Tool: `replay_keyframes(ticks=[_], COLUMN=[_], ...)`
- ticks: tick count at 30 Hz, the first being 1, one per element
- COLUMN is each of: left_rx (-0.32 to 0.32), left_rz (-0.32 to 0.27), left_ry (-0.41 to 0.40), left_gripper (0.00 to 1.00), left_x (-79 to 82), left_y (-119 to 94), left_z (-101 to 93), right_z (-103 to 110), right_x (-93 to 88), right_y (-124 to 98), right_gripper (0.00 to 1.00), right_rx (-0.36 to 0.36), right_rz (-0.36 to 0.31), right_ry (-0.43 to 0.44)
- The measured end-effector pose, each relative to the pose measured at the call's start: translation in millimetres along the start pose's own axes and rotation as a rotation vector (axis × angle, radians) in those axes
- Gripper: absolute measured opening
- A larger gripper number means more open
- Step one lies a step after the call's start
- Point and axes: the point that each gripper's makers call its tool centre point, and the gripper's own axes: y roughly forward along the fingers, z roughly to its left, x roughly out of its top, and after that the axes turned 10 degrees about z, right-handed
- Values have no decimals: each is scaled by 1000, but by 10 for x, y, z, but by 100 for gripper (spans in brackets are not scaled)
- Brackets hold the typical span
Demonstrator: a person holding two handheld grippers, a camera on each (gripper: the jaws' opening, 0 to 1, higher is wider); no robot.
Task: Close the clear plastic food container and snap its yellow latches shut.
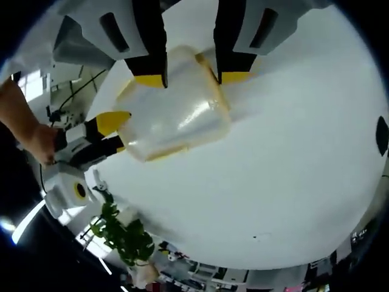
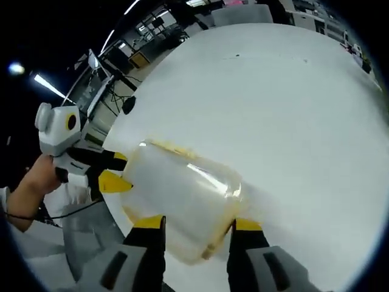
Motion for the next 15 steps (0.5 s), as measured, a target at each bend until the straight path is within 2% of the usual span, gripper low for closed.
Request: replay_keyframes(ticks=[12,14,15], left_rx=[-7,-6,-6], left_rz=[-17,-12,-11], left_ry=[5,16,16], left_gripper=[28,28,29], left_x=[61,68,82], left_y=[-17,-18,-5], left_z=[-20,-33,-40], right_z=[104,121,114], right_x=[-82,-85,-90], right_y=[62,79,85], right_gripper=[41,43,44], right_rx=[-4,-8,-15], right_rz=[-47,-54,-47], right_ry=[12,-1,-40])
